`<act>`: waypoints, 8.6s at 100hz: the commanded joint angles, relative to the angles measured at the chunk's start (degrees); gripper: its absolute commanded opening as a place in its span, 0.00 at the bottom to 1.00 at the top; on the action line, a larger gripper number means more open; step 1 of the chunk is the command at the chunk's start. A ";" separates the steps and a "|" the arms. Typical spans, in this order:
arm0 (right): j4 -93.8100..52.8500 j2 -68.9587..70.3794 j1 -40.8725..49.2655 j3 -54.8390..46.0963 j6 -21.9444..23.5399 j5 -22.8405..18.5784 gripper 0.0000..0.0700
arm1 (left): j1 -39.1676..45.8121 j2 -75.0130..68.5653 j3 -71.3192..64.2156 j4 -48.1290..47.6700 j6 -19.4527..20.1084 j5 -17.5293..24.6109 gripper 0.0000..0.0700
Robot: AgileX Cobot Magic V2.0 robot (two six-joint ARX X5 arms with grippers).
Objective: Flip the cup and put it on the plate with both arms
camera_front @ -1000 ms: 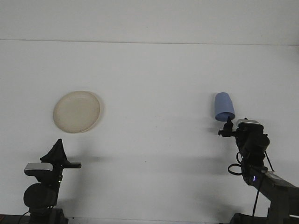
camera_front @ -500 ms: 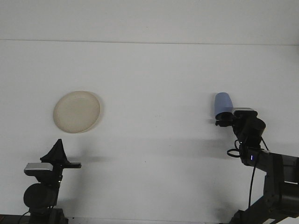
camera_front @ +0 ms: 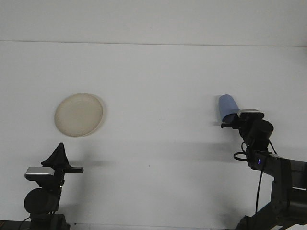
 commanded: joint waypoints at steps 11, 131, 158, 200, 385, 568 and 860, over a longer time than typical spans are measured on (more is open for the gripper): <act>-4.50 -7.04 0.48 0.48 0.57 0.24 0.00 | -0.04 -0.11 -1.09 0.59 -0.13 0.13 0.02; -102.62 -43.10 28.63 38.07 15.61 12.07 0.00 | -0.04 -0.11 -1.09 0.59 -0.11 0.13 0.02; -113.81 -26.08 36.46 49.16 13.38 12.22 0.00 | -0.04 -0.11 -1.09 0.59 -0.11 0.13 0.02; -117.81 -4.00 47.28 54.97 9.35 12.13 0.00 | -0.04 -0.11 -1.09 0.59 -0.11 0.13 0.02; -121.17 -0.28 43.12 69.02 1.57 12.17 0.71 | -0.04 -0.11 -1.07 0.59 -0.11 0.13 0.02; -52.54 -59.80 13.94 -4.26 5.53 9.25 0.71 | -0.04 -0.11 -1.07 0.59 -0.11 0.13 0.02; -52.52 -59.80 13.94 -4.26 5.11 9.22 0.71 | -0.04 41.90 53.07 -60.87 -3.15 7.39 0.85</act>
